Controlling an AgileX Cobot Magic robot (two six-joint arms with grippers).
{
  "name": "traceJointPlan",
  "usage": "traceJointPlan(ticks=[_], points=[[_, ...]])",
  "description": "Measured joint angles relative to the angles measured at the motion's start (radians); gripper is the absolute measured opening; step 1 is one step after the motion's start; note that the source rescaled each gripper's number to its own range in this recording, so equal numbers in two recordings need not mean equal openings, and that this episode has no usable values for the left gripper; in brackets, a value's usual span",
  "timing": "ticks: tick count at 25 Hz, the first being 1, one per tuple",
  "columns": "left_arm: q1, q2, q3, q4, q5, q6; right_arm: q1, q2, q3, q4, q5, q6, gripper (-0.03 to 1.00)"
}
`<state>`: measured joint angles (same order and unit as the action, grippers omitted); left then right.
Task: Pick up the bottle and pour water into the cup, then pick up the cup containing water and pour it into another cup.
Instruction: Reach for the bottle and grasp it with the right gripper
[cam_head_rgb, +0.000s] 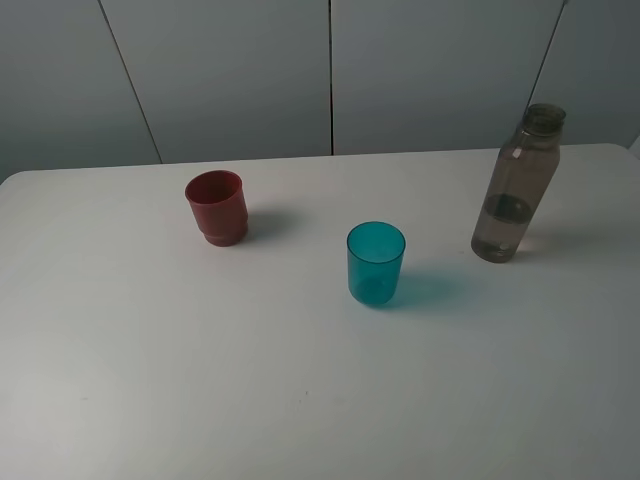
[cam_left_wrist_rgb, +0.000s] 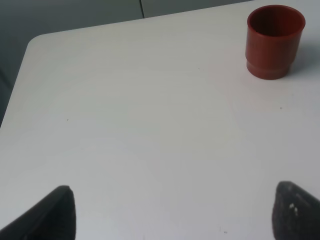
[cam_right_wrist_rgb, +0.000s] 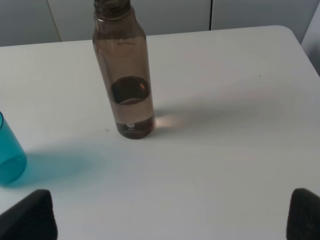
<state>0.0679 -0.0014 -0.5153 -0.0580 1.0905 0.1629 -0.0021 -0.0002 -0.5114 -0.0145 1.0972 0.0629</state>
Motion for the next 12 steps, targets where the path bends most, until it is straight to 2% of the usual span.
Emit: traceJointPlan(ticks=[12], points=[[0.000, 0.000, 0.000, 0.000, 0.000, 0.000, 0.000, 0.000, 0.000, 0.000, 0.000, 0.000, 1.00]])
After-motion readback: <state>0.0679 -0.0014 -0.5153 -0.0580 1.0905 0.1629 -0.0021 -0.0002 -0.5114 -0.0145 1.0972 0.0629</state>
